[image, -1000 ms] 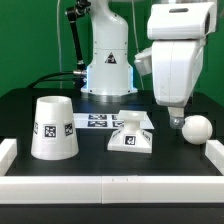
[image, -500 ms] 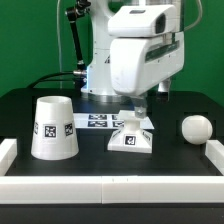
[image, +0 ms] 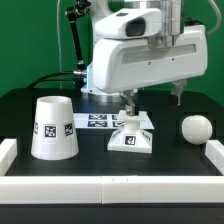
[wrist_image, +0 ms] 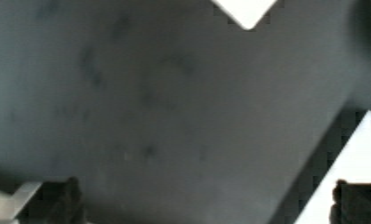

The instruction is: Assemble lamp

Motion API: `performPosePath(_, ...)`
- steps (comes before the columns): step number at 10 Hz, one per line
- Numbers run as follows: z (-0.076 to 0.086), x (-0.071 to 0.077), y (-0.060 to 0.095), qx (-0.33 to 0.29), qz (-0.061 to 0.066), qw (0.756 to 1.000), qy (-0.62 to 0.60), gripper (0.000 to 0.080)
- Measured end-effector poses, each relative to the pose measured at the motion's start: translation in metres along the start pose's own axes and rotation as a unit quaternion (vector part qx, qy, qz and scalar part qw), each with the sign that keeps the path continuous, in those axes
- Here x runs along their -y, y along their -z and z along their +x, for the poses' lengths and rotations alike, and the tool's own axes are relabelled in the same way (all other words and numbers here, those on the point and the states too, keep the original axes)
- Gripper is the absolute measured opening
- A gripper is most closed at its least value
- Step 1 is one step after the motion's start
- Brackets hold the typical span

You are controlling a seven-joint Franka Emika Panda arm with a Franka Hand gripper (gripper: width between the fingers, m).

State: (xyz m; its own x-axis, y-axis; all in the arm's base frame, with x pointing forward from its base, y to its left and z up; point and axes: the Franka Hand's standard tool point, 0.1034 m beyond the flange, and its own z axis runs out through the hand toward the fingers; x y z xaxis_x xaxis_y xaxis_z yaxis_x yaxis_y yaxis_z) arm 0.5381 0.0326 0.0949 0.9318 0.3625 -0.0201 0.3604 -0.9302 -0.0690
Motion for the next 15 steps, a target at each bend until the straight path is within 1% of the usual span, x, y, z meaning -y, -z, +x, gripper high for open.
performPosePath(1,-0.013,0.004,-0.002,0.003,-0.002,1.000,-0.031,0.0700)
performPosePath(2,-0.029,0.006,-0.004,0.009,-0.002,0.995,-0.095,0.0700)
performPosePath(3,-0.038,0.005,-0.007,0.002,-0.006,0.993,-0.121,0.0700)
performPosePath(4,-0.046,0.006,-0.011,0.001,-0.005,0.986,-0.166,0.0700)
performPosePath(5,-0.042,0.008,-0.010,-0.001,-0.002,0.978,-0.207,0.0700)
performPosePath(6,-0.041,0.009,-0.010,-0.003,0.001,0.975,-0.224,0.0700)
performPosePath(8,-0.041,0.011,-0.010,-0.003,0.008,0.956,-0.292,0.0700)
performPosePath(9,-0.047,0.004,-0.011,-0.001,0.010,0.946,-0.323,0.0700)
performPosePath(10,-0.054,-0.001,-0.013,0.001,0.008,0.946,-0.324,0.0700)
performPosePath(12,-0.068,-0.003,-0.022,0.001,0.007,0.951,-0.311,0.0700)
performPosePath(13,-0.072,0.001,-0.026,0.004,0.006,0.951,-0.309,0.0700)
performPosePath(15,-0.075,0.005,-0.030,0.004,0.006,0.953,-0.303,0.0700)
